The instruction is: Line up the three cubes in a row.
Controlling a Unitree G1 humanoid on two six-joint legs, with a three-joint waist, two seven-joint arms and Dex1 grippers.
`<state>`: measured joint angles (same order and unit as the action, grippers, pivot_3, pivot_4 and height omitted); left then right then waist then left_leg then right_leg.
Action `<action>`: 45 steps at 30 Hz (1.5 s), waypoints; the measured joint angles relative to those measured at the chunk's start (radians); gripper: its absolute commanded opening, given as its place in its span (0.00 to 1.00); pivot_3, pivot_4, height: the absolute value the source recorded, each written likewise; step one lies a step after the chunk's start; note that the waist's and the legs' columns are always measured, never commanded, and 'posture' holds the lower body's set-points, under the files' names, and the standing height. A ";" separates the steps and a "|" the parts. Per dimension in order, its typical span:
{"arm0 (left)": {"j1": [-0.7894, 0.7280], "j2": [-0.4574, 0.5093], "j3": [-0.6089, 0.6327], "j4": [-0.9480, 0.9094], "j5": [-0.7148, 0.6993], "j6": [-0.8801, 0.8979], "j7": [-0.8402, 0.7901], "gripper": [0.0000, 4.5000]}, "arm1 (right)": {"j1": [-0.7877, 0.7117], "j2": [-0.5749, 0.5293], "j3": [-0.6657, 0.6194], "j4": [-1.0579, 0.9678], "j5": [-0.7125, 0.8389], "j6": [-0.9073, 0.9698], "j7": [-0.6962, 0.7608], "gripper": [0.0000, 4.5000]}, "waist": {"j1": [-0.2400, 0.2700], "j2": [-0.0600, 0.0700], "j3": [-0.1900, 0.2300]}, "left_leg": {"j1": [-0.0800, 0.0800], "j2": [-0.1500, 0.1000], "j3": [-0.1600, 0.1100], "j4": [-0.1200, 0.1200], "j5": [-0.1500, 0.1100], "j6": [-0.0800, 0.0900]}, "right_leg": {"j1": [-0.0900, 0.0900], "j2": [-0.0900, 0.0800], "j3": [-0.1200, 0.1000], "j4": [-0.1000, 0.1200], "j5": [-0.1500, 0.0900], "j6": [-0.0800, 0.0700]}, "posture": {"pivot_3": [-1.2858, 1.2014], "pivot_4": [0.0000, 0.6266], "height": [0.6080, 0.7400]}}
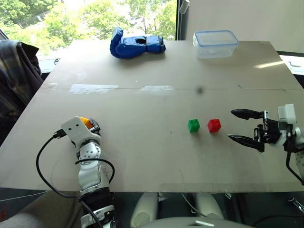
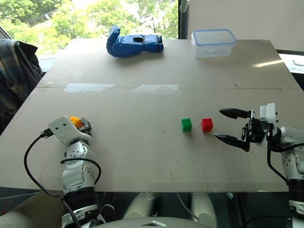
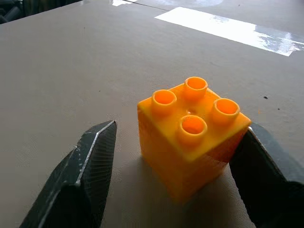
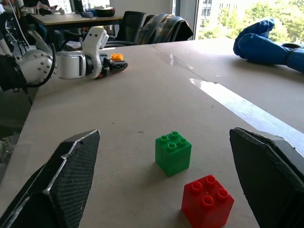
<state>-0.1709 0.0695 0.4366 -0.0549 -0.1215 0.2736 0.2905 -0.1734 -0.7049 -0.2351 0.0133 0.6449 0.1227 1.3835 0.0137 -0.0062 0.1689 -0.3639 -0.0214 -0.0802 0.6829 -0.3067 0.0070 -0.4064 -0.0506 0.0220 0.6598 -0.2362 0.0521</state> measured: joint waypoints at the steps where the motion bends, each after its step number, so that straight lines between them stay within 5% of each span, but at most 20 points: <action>1: -0.002 0.000 0.002 0.000 -0.002 0.001 0.001 0.45 | 0.000 0.000 0.000 0.000 0.000 -0.002 0.000 1.00 | 0.000 0.000 0.000 | 0.000 0.000 0.000 0.000 0.000 0.000 | 0.000 0.000 0.000 0.000 0.000 0.000 | 0.52 0.24 1.00; 14: -0.017 0.032 -0.004 0.026 -0.049 0.004 -0.065 0.45 | 0.014 0.001 0.000 -0.004 -0.002 -0.015 -0.013 1.00 | 0.001 0.000 0.000 | 0.000 -0.001 -0.001 0.000 0.002 -0.003 | 0.000 0.000 -0.001 0.000 0.000 0.000 | 0.52 0.24 1.00; 18: -0.043 0.156 -0.070 0.111 -0.095 -0.001 -0.306 0.45 | 0.023 0.001 0.000 -0.007 -0.001 -0.015 -0.018 1.00 | 0.000 0.000 0.000 | 0.000 -0.003 -0.001 0.000 0.002 -0.003 | 0.000 0.001 -0.002 0.000 0.000 0.000 | 0.52 0.24 1.00; 26: -0.198 0.418 -0.333 0.359 -0.150 -0.155 -1.074 0.45 | 0.058 0.005 -0.011 -0.040 0.000 -0.019 -0.039 1.00 | -0.005 0.000 0.000 | 0.000 -0.003 0.000 -0.001 0.002 -0.004 | 0.000 0.001 -0.001 -0.002 0.000 0.000 | 0.52 0.24 1.00; 34: -0.422 0.412 -0.516 0.696 -0.127 -0.377 -1.593 0.45 | 0.118 0.005 -0.049 -0.082 0.004 -0.021 -0.063 1.00 | -0.005 0.000 0.000 | -0.002 -0.003 -0.001 -0.001 0.000 0.000 | 0.000 0.002 -0.002 -0.003 0.000 0.000 | 0.52 0.24 1.00; 45: -0.622 0.304 -0.599 1.016 -0.036 -0.642 -1.831 0.45 | 0.183 0.024 -0.060 -0.144 0.011 -0.025 -0.096 1.00 | -0.025 0.000 0.001 | -0.002 -0.003 0.000 -0.001 0.000 0.001 | 0.000 0.002 -0.002 -0.002 0.000 0.000 | 0.52 0.24 1.00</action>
<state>-0.7930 0.3739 -0.1620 0.9612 -0.1572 -0.3687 -1.5401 0.0092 -0.6809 -0.2953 -0.1306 0.6560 0.0978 1.2877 -0.0117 -0.0067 0.1696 -0.3657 -0.0248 -0.0804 0.6823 -0.3072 0.0082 -0.4063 -0.0484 0.0197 0.6579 -0.2365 0.0524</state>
